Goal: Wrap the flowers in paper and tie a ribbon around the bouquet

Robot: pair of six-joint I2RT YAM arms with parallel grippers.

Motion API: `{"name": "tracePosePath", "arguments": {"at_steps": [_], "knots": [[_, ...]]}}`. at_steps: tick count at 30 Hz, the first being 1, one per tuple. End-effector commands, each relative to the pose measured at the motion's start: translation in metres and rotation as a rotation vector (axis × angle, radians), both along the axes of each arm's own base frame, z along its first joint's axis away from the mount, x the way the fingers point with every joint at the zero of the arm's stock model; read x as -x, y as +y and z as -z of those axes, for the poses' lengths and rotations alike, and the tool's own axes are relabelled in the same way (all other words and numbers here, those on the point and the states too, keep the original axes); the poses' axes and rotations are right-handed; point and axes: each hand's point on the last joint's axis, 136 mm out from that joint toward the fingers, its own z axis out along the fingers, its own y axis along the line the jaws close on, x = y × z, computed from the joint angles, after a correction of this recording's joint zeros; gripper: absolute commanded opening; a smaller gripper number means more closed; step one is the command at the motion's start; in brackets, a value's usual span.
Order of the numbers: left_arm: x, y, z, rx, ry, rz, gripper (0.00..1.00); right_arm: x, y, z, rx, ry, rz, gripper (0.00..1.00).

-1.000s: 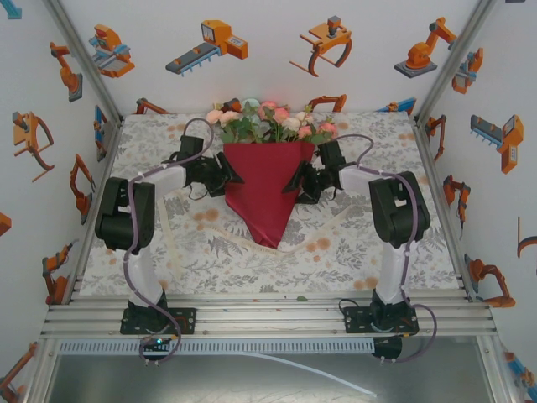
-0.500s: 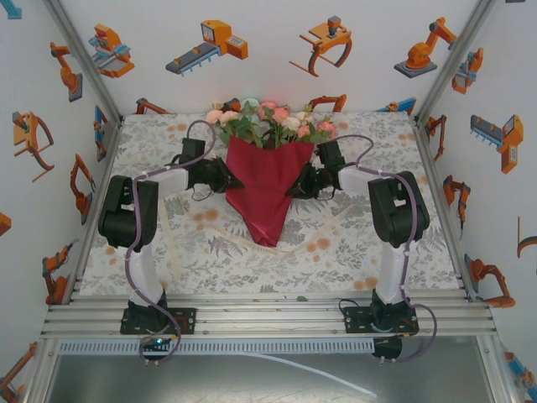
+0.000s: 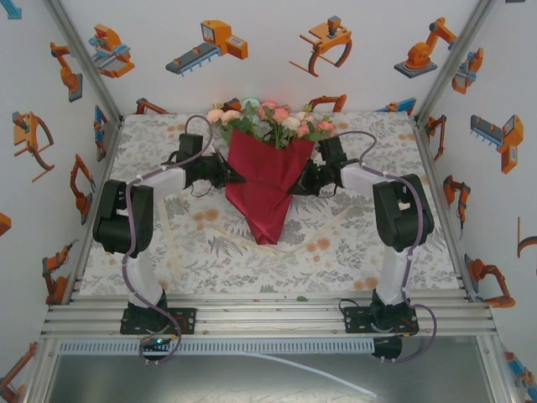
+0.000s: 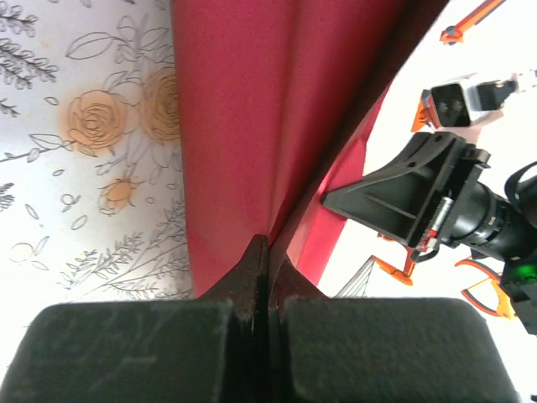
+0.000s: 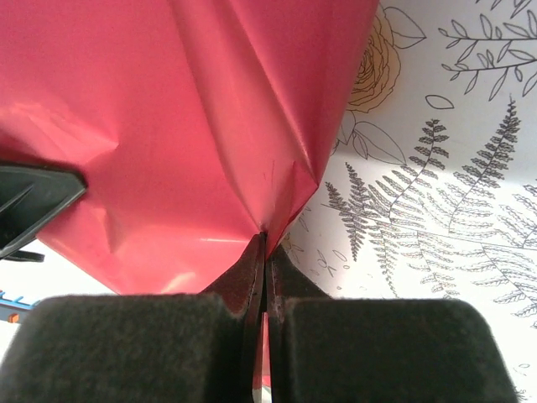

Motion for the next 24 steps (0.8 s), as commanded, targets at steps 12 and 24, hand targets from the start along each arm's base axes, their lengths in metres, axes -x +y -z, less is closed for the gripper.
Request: {"name": "tracePosePath", "arguments": {"at_steps": [12, 24], "knots": [[0.039, 0.001, -0.027, 0.059, 0.031, 0.014, 0.00, 0.046, -0.004, -0.026, 0.022, 0.024, -0.069, 0.04], [0.062, -0.001, 0.024, -0.012, 0.102, 0.063, 0.00, 0.080, -0.012, 0.024, 0.153, 0.089, -0.135, 0.13]]}}
